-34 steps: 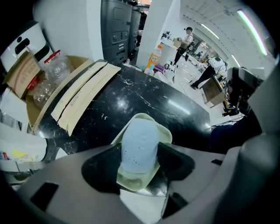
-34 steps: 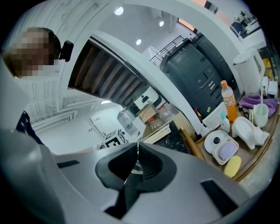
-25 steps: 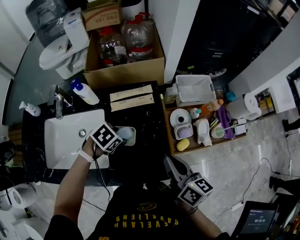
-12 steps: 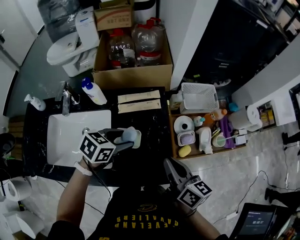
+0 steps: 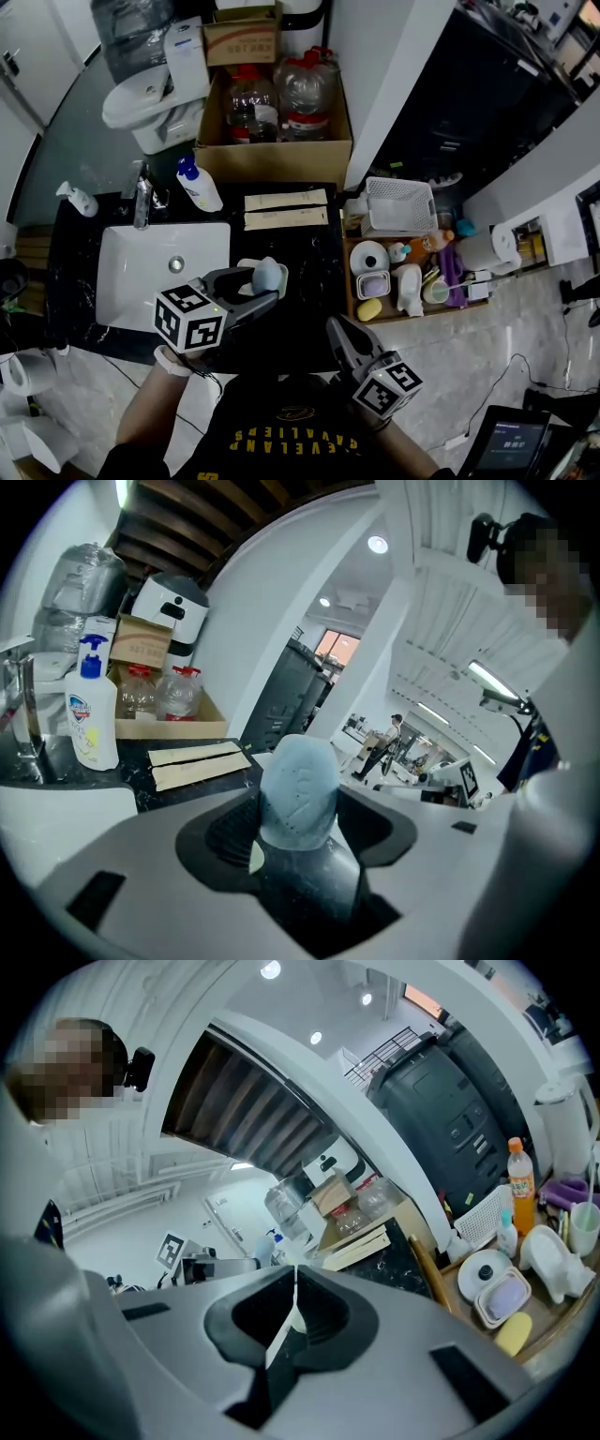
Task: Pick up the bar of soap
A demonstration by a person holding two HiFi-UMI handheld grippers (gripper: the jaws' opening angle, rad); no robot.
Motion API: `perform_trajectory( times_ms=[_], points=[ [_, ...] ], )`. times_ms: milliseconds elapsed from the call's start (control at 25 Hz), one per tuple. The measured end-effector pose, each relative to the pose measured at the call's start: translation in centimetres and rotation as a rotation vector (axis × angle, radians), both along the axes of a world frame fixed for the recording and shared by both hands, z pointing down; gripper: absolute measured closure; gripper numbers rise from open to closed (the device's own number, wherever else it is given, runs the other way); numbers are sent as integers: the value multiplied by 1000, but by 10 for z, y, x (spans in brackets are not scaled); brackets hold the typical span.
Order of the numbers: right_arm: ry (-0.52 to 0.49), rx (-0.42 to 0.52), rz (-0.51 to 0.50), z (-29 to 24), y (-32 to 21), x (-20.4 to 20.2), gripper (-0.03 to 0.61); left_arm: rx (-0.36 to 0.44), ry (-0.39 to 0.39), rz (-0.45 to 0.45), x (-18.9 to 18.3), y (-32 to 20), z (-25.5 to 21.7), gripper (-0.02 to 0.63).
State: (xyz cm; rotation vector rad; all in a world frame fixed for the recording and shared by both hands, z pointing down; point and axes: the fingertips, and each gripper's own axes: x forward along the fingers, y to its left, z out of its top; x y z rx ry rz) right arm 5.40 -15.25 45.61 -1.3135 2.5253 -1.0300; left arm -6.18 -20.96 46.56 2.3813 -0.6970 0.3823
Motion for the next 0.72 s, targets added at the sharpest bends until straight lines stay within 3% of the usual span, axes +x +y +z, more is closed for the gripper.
perform_trajectory(
  times_ms=[240, 360, 720],
  points=[
    [63, 58, -15, -12, -2, -5, 558, 2, 102, -77, 1, 16, -14, 344],
    [108, 71, -20, -16, -3, -6, 559, -7, 99, -82, 6, 28, -12, 344],
    [167, 151, -29, -32, -4, -10, 558, -59, 250, -92, 19, 54, -19, 344]
  ],
)
